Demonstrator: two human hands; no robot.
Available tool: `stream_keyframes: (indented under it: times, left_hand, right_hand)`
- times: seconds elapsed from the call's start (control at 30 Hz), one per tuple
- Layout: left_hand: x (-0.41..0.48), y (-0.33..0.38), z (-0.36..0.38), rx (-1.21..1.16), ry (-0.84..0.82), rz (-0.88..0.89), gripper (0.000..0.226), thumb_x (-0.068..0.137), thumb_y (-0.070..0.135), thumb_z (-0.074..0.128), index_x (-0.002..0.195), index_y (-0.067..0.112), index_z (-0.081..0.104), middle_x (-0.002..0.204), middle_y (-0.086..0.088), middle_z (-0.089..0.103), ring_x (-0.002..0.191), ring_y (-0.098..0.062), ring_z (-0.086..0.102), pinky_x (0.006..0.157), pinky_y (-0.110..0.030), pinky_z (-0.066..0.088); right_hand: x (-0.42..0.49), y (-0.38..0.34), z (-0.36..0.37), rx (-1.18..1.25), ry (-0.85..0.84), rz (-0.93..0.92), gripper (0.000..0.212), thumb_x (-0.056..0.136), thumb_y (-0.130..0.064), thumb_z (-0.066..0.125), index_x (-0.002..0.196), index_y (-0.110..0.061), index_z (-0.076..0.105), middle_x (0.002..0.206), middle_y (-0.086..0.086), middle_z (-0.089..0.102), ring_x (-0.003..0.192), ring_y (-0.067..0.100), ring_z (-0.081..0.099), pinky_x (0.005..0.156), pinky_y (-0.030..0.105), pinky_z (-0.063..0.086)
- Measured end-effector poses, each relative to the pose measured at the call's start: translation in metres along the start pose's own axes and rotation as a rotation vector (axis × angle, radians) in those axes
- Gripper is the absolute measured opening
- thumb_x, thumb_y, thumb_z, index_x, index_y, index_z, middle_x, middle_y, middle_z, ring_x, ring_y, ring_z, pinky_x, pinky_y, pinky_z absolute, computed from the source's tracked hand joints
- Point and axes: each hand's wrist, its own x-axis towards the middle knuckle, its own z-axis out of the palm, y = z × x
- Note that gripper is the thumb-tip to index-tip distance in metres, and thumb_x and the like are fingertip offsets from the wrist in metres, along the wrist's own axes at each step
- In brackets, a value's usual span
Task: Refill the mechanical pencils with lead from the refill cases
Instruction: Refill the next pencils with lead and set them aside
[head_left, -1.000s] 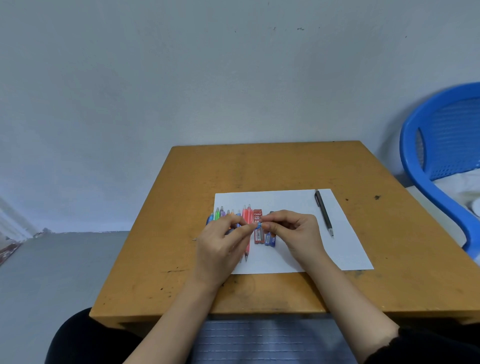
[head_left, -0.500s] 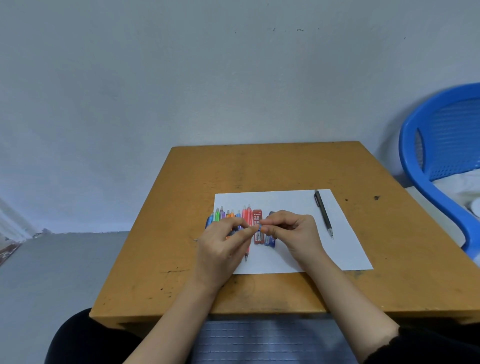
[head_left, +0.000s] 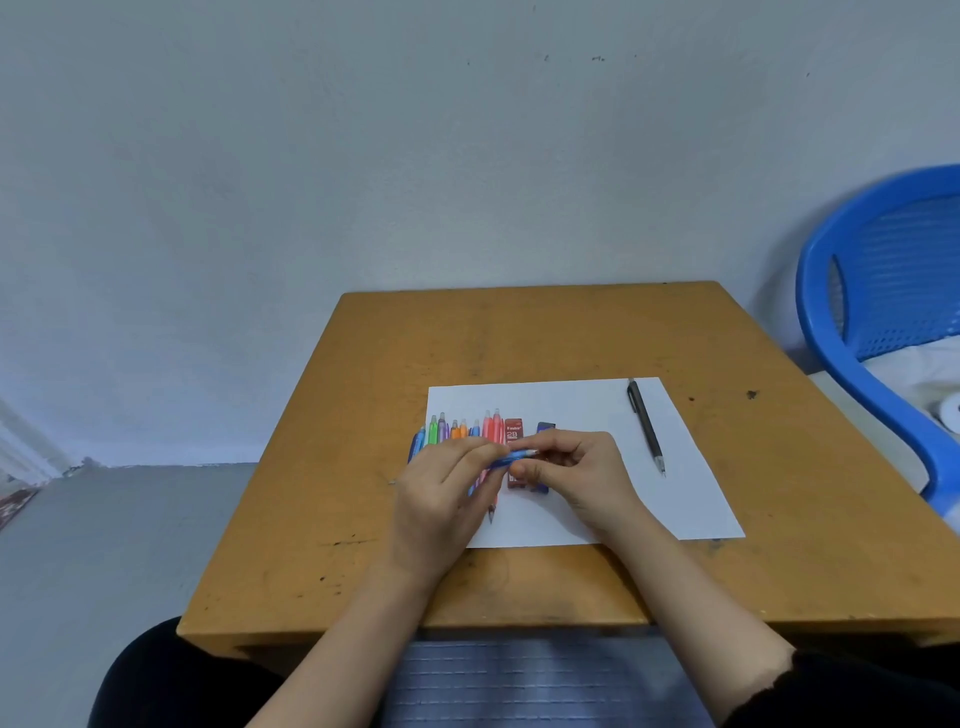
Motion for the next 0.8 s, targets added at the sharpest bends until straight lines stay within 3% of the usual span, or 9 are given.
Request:
stream_keyframes:
  times: [0.13, 0.3, 0.43, 0.47, 0.53, 0.6, 0.67, 0.73, 0.8]
  left_hand:
    - [0.002, 0.004, -0.001, 0.035, 0.01, 0.01, 0.015, 0.089, 0.016, 0.068, 0.095, 0.003, 0.072, 0.094, -0.008, 0.073, 0.089, -0.016, 0.066, 0.078, -0.023, 0.051]
    - [0.001, 0.002, -0.002, -0.016, -0.005, -0.045, 0.017, 0.089, 0.012, 0.065, 0.095, -0.002, 0.073, 0.094, -0.012, 0.07, 0.087, -0.018, 0.067, 0.082, -0.021, 0.054]
    - [0.004, 0.002, -0.005, -0.162, -0.123, -0.091, 0.018, 0.088, 0.015, 0.064, 0.096, 0.001, 0.073, 0.095, -0.006, 0.07, 0.088, -0.008, 0.065, 0.08, -0.013, 0.052]
    - [0.006, 0.004, -0.006, -0.225, -0.153, -0.183, 0.015, 0.087, 0.015, 0.066, 0.097, 0.006, 0.073, 0.094, -0.001, 0.07, 0.086, -0.006, 0.064, 0.077, -0.011, 0.051]
    - [0.012, 0.015, -0.012, -0.419, -0.219, -0.543, 0.014, 0.087, 0.013, 0.068, 0.1, 0.017, 0.072, 0.093, 0.007, 0.072, 0.082, -0.007, 0.067, 0.072, -0.014, 0.052]
    - [0.019, 0.029, -0.016, -0.738, -0.265, -0.941, 0.02, 0.09, 0.016, 0.062, 0.108, 0.013, 0.07, 0.092, 0.002, 0.075, 0.083, -0.014, 0.071, 0.072, -0.02, 0.055]
    - [0.024, 0.038, -0.018, -0.996, -0.274, -1.165, 0.038, 0.088, 0.029, 0.056, 0.115, 0.004, 0.065, 0.098, -0.006, 0.074, 0.091, -0.021, 0.071, 0.078, -0.023, 0.057]
    - [0.024, 0.043, -0.02, -1.267, -0.276, -1.372, 0.052, 0.083, 0.039, 0.052, 0.117, 0.001, 0.061, 0.107, -0.015, 0.072, 0.1, -0.028, 0.069, 0.084, -0.028, 0.057]
    - [0.024, 0.047, -0.022, -1.467, -0.264, -1.53, 0.058, 0.084, 0.042, 0.05, 0.12, -0.003, 0.058, 0.114, -0.021, 0.067, 0.106, -0.033, 0.066, 0.087, -0.032, 0.056]
  right_hand:
    - [0.003, 0.001, -0.002, 0.091, 0.093, -0.008, 0.009, 0.072, -0.014, 0.072, 0.081, -0.013, 0.074, 0.074, 0.006, 0.071, 0.07, 0.018, 0.067, 0.068, 0.025, 0.054]
    - [0.01, -0.002, -0.008, 0.552, 0.27, 0.12, 0.012, 0.081, -0.011, 0.062, 0.087, -0.001, 0.064, 0.082, 0.016, 0.071, 0.071, 0.022, 0.068, 0.065, 0.024, 0.057]
    - [0.012, -0.004, -0.009, 0.633, 0.341, 0.153, 0.016, 0.085, -0.018, 0.059, 0.093, -0.005, 0.063, 0.085, 0.017, 0.072, 0.069, 0.021, 0.069, 0.063, 0.025, 0.058]
    - [0.013, -0.004, -0.01, 0.632, 0.343, 0.151, 0.015, 0.089, -0.02, 0.056, 0.095, -0.007, 0.062, 0.085, 0.016, 0.072, 0.072, 0.023, 0.07, 0.065, 0.027, 0.059]
    - [0.013, -0.005, -0.012, 0.668, 0.337, 0.149, 0.018, 0.097, -0.023, 0.045, 0.099, -0.012, 0.059, 0.083, 0.013, 0.072, 0.077, 0.026, 0.071, 0.072, 0.035, 0.059]
    - [0.014, -0.007, -0.015, 0.773, 0.314, 0.155, 0.022, 0.1, -0.029, 0.038, 0.1, -0.015, 0.056, 0.081, 0.013, 0.07, 0.08, 0.028, 0.07, 0.078, 0.046, 0.057]
    - [0.015, -0.009, -0.018, 0.9, 0.293, 0.178, 0.025, 0.1, -0.035, 0.037, 0.098, -0.018, 0.054, 0.079, 0.013, 0.068, 0.08, 0.028, 0.07, 0.08, 0.053, 0.055]
    - [0.016, -0.008, -0.021, 0.995, 0.282, 0.198, 0.026, 0.1, -0.038, 0.036, 0.094, -0.02, 0.053, 0.073, 0.011, 0.064, 0.071, 0.023, 0.067, 0.078, 0.052, 0.056]
    - [0.017, -0.004, -0.023, 1.052, 0.262, 0.198, 0.025, 0.1, -0.039, 0.036, 0.091, -0.021, 0.051, 0.064, 0.004, 0.051, 0.057, 0.016, 0.053, 0.068, 0.04, 0.055]
